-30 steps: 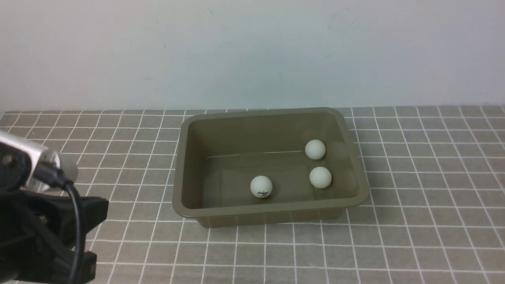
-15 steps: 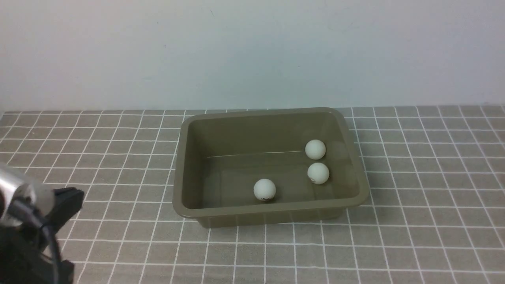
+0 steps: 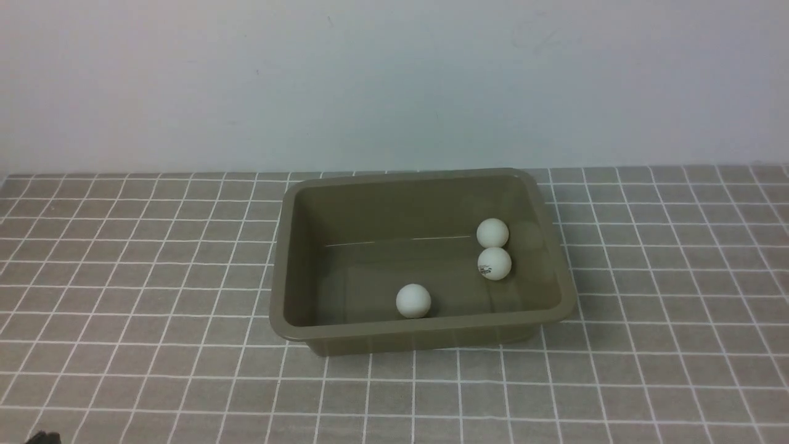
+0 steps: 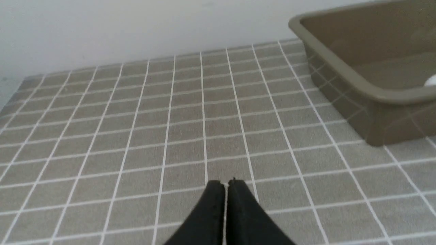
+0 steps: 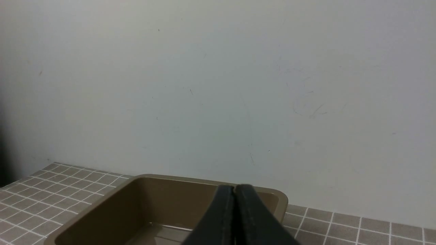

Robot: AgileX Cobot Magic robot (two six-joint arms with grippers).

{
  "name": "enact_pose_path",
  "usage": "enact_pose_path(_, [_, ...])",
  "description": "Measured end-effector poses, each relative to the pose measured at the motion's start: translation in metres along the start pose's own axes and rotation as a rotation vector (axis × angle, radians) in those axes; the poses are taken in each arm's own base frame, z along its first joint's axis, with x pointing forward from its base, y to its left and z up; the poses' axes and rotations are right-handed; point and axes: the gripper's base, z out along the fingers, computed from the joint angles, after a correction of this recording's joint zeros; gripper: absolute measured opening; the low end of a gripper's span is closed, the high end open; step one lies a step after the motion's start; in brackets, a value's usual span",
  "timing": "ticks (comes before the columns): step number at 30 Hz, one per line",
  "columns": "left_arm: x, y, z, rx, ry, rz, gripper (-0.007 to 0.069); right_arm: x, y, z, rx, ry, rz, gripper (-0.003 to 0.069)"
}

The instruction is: Put the table tennis balls into the box on the grey coffee tablecloth.

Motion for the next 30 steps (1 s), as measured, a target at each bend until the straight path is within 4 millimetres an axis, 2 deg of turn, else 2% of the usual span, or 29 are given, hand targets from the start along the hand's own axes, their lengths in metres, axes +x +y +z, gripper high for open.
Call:
enact_pose_path(25, [0.0008, -0.0001, 0.0000, 0.001, 0.008, 0.006, -0.0005, 0.0000, 0.0000, 0.0000, 0.000, 0.000, 0.001, -0.0015])
enact_pose_path(30, [0.0008, -0.0001, 0.0000, 0.001, 0.008, 0.006, -0.0005, 0.0008, -0.0013, 0.0000, 0.012, -0.011, 0.050, -0.0015])
